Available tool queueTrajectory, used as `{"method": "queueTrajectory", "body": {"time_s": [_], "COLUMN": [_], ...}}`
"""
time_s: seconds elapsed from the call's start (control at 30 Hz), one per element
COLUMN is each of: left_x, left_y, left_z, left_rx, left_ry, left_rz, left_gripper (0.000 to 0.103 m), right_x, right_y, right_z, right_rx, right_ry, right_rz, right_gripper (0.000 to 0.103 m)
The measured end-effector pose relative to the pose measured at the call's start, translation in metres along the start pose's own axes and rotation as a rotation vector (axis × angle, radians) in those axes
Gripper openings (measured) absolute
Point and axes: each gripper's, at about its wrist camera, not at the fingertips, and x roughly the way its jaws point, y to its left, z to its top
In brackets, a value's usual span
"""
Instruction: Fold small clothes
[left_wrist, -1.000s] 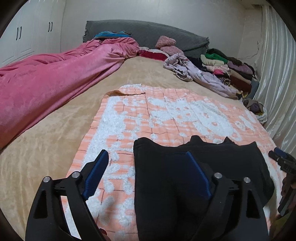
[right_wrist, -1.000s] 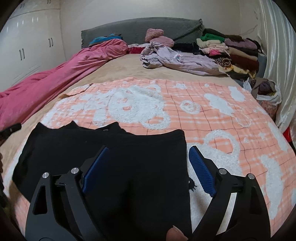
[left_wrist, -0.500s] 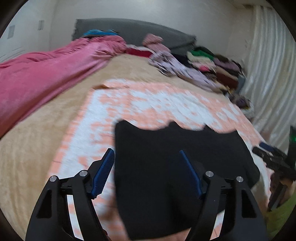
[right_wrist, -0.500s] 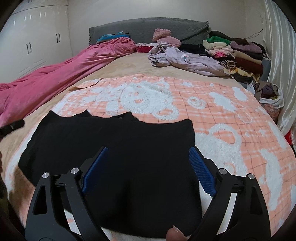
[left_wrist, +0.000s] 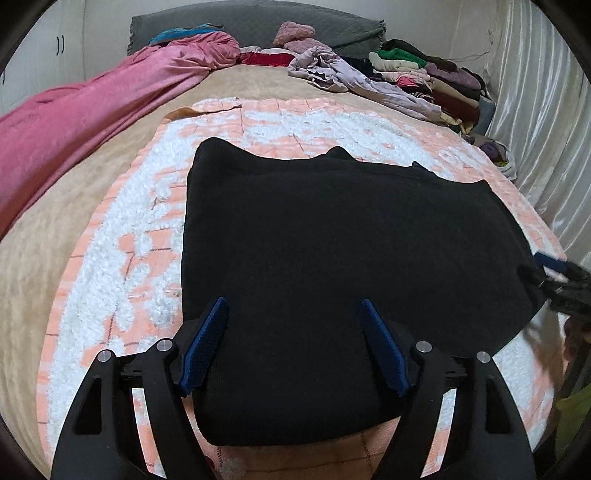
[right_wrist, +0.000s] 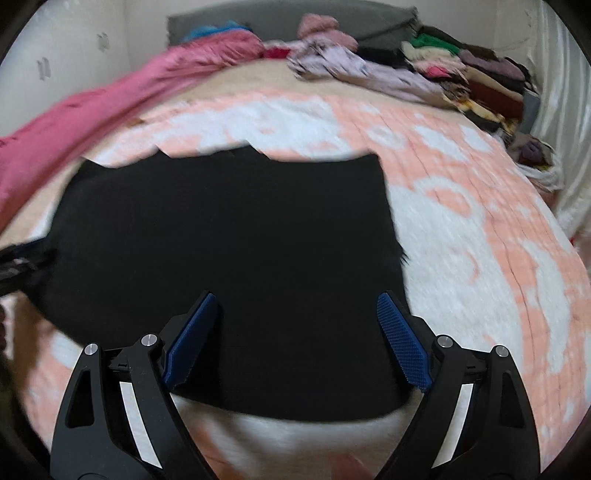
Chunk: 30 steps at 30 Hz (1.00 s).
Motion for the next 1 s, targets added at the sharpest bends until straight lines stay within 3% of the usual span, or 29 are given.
{"method": "queueTrajectory", "body": {"time_s": [0.1, 0.33, 0.77, 1.0], "left_x": [0.002, 0.003, -0.001, -0.004], "left_y": [0.000, -0.004, -0.003, -0.002], "left_z": [-0.001, 0.001, 0.004, 0.005], "left_rx": [0.008, 0.019, 0.012, -0.002], "left_ry": [0.001, 0.001, 0.014, 0.022], "left_rz": [-0.004, -0.005, -0.042, -0.059], "left_gripper": [0.075, 0.077, 0.082, 0.088], "right_x": [0.005, 0.006, -0.019, -0.030], "right_y": [-0.011, -0.008, 0.001, 0.002], "right_z": [-0.006, -0.008, -0.011, -0.022], "right_rx": [0.061, 0.053, 0.044, 0.084], "right_ry": [0.009, 0.002, -0.094, -0.110], "right_rz": [0.052, 0.048, 0.009, -0.006], "right_gripper": [0.081, 0.081, 0.082, 0.088]}}
